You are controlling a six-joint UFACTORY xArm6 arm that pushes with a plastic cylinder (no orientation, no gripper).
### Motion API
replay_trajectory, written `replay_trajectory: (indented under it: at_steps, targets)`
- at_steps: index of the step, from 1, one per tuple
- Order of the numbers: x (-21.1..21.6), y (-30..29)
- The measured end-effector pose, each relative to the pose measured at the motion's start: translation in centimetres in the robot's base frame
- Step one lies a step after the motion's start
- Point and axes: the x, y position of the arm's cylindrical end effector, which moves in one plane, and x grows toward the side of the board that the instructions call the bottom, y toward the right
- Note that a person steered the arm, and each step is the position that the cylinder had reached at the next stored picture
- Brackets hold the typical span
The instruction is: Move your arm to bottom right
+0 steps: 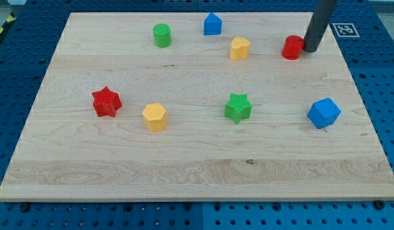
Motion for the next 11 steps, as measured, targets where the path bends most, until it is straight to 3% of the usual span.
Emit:
replay_trajectory:
  at_steps: [4, 5, 6, 8, 10, 11]
  targets:
    - [1.5, -2.2]
    - [3.6, 1.7]
    - [10.5, 7.4]
    - [23.1, 9.8]
    - [24.6, 3.6]
    - [24.2, 3.6]
